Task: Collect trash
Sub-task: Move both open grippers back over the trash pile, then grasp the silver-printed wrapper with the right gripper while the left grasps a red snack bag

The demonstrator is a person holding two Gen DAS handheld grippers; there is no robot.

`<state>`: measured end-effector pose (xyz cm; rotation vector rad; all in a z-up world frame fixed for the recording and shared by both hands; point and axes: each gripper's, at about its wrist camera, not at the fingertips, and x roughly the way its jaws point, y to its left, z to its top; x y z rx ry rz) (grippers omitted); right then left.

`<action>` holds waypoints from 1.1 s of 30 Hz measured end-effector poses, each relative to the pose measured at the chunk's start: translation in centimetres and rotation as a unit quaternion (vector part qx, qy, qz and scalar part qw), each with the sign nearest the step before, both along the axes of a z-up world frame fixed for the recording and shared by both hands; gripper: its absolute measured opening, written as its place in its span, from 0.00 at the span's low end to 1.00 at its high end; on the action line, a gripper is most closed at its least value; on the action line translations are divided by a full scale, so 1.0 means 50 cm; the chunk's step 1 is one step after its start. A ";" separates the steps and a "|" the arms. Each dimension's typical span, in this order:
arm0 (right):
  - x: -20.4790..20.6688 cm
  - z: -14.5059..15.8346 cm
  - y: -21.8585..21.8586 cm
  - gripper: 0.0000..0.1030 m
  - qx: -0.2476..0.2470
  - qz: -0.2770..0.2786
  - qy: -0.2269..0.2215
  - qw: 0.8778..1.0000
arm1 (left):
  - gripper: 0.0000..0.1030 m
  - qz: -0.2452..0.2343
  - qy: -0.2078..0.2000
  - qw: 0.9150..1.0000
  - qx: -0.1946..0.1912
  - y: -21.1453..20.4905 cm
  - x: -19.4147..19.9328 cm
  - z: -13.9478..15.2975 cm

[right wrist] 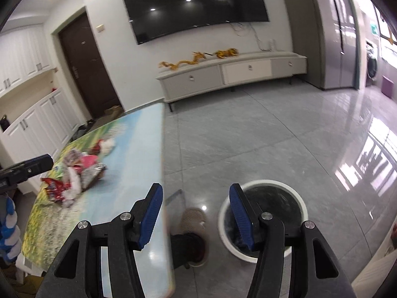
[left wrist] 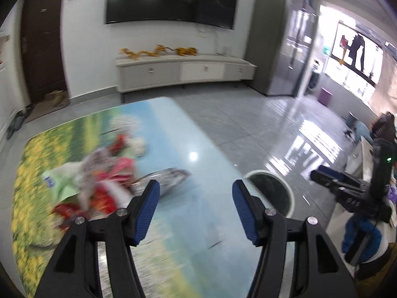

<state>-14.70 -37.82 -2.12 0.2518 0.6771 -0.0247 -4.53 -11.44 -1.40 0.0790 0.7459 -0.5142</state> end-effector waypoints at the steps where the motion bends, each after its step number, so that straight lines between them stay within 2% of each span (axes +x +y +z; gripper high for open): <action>1: 0.001 0.009 0.019 0.52 0.000 0.011 -0.003 1.000 | 0.57 0.016 -0.004 1.000 -0.001 0.037 -0.006 -0.001; 6: 0.037 0.035 0.109 0.52 0.005 0.071 -0.002 0.997 | 0.57 0.088 -0.009 0.996 -0.001 0.193 -0.012 -0.026; 9: 0.076 0.030 0.160 0.54 0.015 0.109 0.011 0.994 | 0.64 0.118 -0.005 0.993 0.005 0.262 -0.002 -0.053; 13: 0.138 -0.001 0.224 0.55 0.031 0.154 0.043 0.987 | 0.65 0.131 0.017 0.991 0.000 0.303 0.013 -0.095; 17: 0.215 -0.055 0.274 0.55 0.067 0.184 0.083 0.977 | 0.66 0.131 0.027 0.991 0.005 0.312 0.041 -0.124; 21: 0.282 -0.099 0.287 0.55 0.099 0.189 0.117 0.970 | 0.66 0.125 0.029 0.992 0.016 0.312 0.086 -0.146; 31: 0.376 -0.158 0.290 0.55 0.169 0.176 0.160 0.957 | 0.65 0.098 0.067 0.993 -0.018 0.329 0.157 -0.205; 32: 0.380 -0.162 0.288 0.53 0.177 0.172 0.161 0.955 | 0.65 0.095 0.068 0.993 -0.020 0.328 0.160 -0.206; 33: 0.383 -0.165 0.287 0.47 0.189 0.170 0.160 0.954 | 0.63 0.089 0.070 0.993 -0.022 0.327 0.162 -0.209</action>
